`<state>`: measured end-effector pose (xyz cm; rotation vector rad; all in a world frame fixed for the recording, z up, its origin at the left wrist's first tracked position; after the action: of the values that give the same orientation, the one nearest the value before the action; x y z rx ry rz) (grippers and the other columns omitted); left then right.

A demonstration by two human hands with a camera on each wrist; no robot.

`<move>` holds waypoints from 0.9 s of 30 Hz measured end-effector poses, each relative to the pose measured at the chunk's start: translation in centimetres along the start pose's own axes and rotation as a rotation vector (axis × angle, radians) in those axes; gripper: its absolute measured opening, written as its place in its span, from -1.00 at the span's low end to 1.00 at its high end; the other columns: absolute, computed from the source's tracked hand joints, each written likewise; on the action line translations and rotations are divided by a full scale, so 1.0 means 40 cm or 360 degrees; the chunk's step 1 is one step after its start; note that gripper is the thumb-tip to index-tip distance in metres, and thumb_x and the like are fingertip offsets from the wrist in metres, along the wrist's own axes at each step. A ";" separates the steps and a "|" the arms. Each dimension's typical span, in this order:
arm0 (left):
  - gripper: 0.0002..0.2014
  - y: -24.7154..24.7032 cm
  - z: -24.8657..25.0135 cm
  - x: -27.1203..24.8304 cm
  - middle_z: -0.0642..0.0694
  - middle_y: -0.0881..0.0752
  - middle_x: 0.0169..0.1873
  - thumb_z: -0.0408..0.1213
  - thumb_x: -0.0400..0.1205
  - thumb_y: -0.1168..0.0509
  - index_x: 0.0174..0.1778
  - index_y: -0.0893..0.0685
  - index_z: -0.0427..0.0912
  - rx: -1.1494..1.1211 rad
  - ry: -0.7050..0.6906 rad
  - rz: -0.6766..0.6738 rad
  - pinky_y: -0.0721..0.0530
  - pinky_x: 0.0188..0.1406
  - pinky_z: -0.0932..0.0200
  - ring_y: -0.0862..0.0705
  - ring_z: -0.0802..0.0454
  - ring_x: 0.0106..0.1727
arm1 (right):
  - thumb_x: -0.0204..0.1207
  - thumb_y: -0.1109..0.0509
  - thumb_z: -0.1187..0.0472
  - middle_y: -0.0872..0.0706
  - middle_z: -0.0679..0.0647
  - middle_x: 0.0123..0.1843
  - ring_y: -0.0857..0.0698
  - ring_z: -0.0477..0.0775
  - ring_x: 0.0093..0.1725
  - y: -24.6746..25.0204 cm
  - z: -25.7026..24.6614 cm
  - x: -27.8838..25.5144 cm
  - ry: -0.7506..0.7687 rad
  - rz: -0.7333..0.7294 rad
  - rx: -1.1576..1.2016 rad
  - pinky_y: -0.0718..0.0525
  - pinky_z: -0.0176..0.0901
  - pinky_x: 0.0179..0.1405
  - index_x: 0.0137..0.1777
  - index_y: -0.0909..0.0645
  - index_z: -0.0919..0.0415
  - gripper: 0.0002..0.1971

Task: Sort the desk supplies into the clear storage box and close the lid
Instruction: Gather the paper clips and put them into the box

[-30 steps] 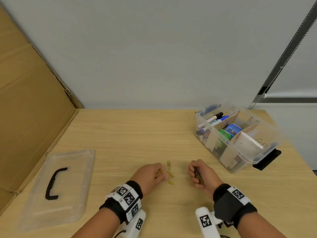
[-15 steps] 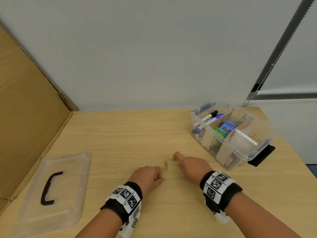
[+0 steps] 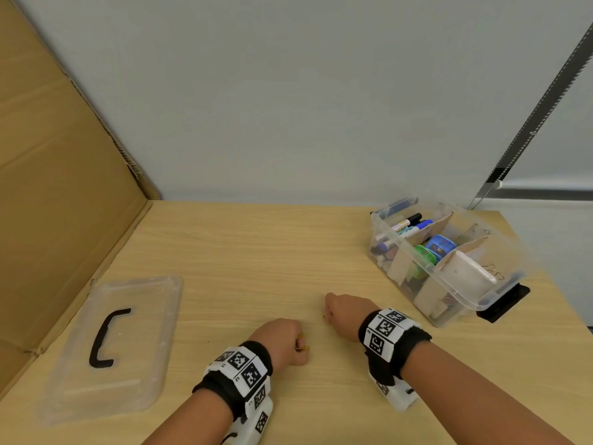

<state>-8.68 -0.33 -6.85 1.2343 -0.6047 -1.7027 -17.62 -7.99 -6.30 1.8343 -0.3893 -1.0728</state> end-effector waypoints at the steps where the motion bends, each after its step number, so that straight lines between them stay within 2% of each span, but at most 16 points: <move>1: -0.89 -0.001 0.003 0.000 -0.02 -0.61 -0.22 -0.16 0.54 -0.30 -0.13 -0.52 -0.08 0.0040 -0.0010 -0.0003 -0.53 -0.15 0.15 -0.55 0.00 -0.21 | 0.70 -0.08 0.10 -0.67 0.20 0.15 -0.53 0.12 -0.11 -0.005 0.001 -0.008 -0.0003 0.0014 0.0014 -0.54 -0.02 -0.07 0.28 -0.39 0.26 -0.71; 5: -0.89 -0.005 0.015 -0.006 -0.02 -0.60 -0.22 -0.17 0.53 -0.29 -0.14 -0.50 -0.09 0.0142 -0.0052 -0.0015 -0.53 -0.18 0.15 -0.55 0.01 -0.23 | 0.71 -0.01 0.08 -0.60 0.11 -0.05 -0.51 0.10 -0.16 -0.022 0.016 -0.046 -0.0019 0.0092 0.0028 -0.46 -0.06 -0.16 0.25 -0.37 0.23 -0.72; 8: -0.86 -0.009 0.013 -0.011 -0.02 -0.58 -0.19 -0.16 0.55 -0.28 -0.12 -0.47 -0.11 0.0178 -0.0069 -0.0051 -0.53 -0.14 0.14 -0.53 0.01 -0.20 | 0.70 -0.02 0.07 -0.55 0.03 -0.15 -0.51 0.05 -0.21 -0.031 0.044 -0.067 -0.0014 0.0159 0.0338 -0.47 -0.10 -0.19 0.07 -0.37 0.15 -0.81; 10: -0.85 -0.010 0.007 -0.015 -0.03 -0.57 -0.17 -0.16 0.58 -0.26 -0.09 -0.44 -0.12 0.0193 -0.0083 -0.0069 -0.54 -0.10 0.13 -0.52 0.01 -0.19 | 0.69 -0.07 0.10 -0.54 0.00 -0.21 -0.47 -0.03 -0.27 -0.038 0.074 -0.076 -0.0022 0.0195 0.0798 -0.46 -0.16 -0.22 -0.06 -0.39 0.12 -0.85; 12: -0.85 -0.011 -0.002 -0.018 -0.03 -0.57 -0.16 -0.15 0.60 -0.24 -0.08 -0.42 -0.12 0.0174 -0.0110 -0.0058 -0.54 -0.09 0.14 -0.52 0.02 -0.18 | 0.66 -0.11 0.11 -0.47 -0.05 -0.34 -0.39 -0.07 -0.40 -0.056 0.100 -0.092 -0.0098 0.0161 0.1501 -0.40 -0.25 -0.41 -0.19 -0.39 0.09 -0.81; 15: -0.85 -0.008 -0.013 -0.024 0.05 -0.55 -0.24 -0.13 0.63 -0.22 -0.08 -0.42 -0.11 0.0093 -0.0140 -0.0013 -0.50 -0.20 0.25 -0.51 0.05 -0.20 | 0.58 -0.06 0.14 -0.33 0.01 -0.47 -0.22 -0.06 -0.56 -0.083 0.088 -0.120 -0.0084 0.0009 0.2650 -0.14 -0.31 -0.69 -0.33 -0.36 0.11 -0.75; 16: -0.85 -0.005 -0.017 -0.026 0.09 -0.52 -0.30 -0.12 0.63 -0.22 -0.08 -0.43 -0.10 0.0031 -0.0148 0.0008 -0.46 -0.27 0.30 -0.50 0.07 -0.22 | 0.57 -0.04 0.16 -0.32 0.04 -0.48 -0.19 -0.06 -0.58 -0.085 0.077 -0.126 -0.0040 -0.0033 0.2888 -0.07 -0.32 -0.70 -0.34 -0.36 0.13 -0.75; 18: -0.85 0.007 -0.029 -0.031 0.11 -0.49 -0.35 -0.10 0.64 -0.22 -0.12 -0.45 -0.09 -0.0156 -0.0160 0.0073 -0.42 -0.30 0.31 -0.47 0.12 -0.30 | 0.62 -0.06 0.13 -0.33 0.06 -0.47 -0.19 -0.06 -0.59 -0.091 0.061 -0.131 -0.0022 -0.0064 0.3039 -0.01 -0.29 -0.70 -0.33 -0.41 0.16 -0.71; 20: -0.85 0.028 -0.053 -0.041 0.09 -0.50 -0.35 -0.12 0.66 -0.21 -0.15 -0.49 -0.11 -0.0379 -0.0165 0.0174 -0.41 -0.29 0.29 -0.43 0.16 -0.35 | 0.69 -0.09 0.10 -0.36 0.02 -0.46 -0.21 -0.08 -0.58 -0.095 0.048 -0.128 -0.0043 -0.0039 0.2852 -0.07 -0.27 -0.70 -0.26 -0.45 0.16 -0.70; 21: -0.83 0.042 -0.069 -0.048 0.05 -0.50 -0.36 -0.15 0.68 -0.20 -0.16 -0.51 -0.15 -0.0494 -0.0151 0.0235 -0.42 -0.28 0.28 -0.42 0.15 -0.35 | 0.71 -0.09 0.10 -0.37 -0.01 -0.46 -0.23 -0.10 -0.56 -0.091 0.039 -0.126 -0.0044 0.0001 0.2626 -0.12 -0.27 -0.68 -0.21 -0.46 0.15 -0.72; 22: -0.80 0.056 -0.087 -0.055 0.02 -0.49 -0.37 -0.16 0.69 -0.19 -0.17 -0.53 -0.20 -0.0619 -0.0125 0.0298 -0.42 -0.29 0.26 -0.41 0.15 -0.36 | 0.72 -0.08 0.11 -0.39 -0.04 -0.44 -0.26 -0.11 -0.55 -0.082 0.027 -0.126 -0.0024 0.0057 0.2302 -0.20 -0.27 -0.63 -0.16 -0.47 0.13 -0.75; 24: -0.76 0.079 -0.122 -0.072 0.07 -0.45 -0.48 -0.17 0.71 -0.17 -0.22 -0.52 -0.21 -0.0980 -0.0047 0.0391 -0.39 -0.44 0.27 -0.37 0.18 -0.47 | 0.71 -0.06 0.14 -0.46 -0.09 -0.36 -0.38 -0.13 -0.45 -0.048 -0.021 -0.130 0.0120 0.0177 0.1455 -0.38 -0.25 -0.45 -0.02 -0.48 0.09 -0.83; 26: -0.76 0.092 -0.151 -0.084 0.13 -0.37 -0.58 -0.18 0.72 -0.15 -0.26 -0.45 -0.15 -0.1374 0.0046 0.0437 -0.29 -0.59 0.29 -0.28 0.20 -0.57 | 0.71 -0.02 0.11 -0.51 -0.04 -0.27 -0.48 -0.04 -0.35 -0.040 -0.105 -0.138 0.0321 0.0167 0.0679 -0.47 -0.13 -0.30 0.18 -0.38 0.11 -0.82; 27: -0.78 0.096 -0.163 -0.091 0.13 -0.34 -0.59 -0.21 0.73 -0.15 -0.24 -0.44 -0.16 -0.1540 0.0082 0.0459 -0.24 -0.62 0.30 -0.24 0.19 -0.59 | 0.71 0.00 0.08 -0.52 0.00 -0.23 -0.51 0.05 -0.30 -0.046 -0.142 -0.141 0.0387 0.0136 0.0395 -0.47 -0.08 -0.28 0.25 -0.32 0.12 -0.78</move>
<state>-0.93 1.89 -4.52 0.4593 0.1052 -1.4131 -16.56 -0.19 -4.02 2.1193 -0.4668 -0.7577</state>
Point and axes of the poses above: each hand's wrist, its own x-axis towards the middle knuckle, its own y-axis out of the back of the hand, z = x × y, the point moved 9 cm from there along x, towards the middle knuckle
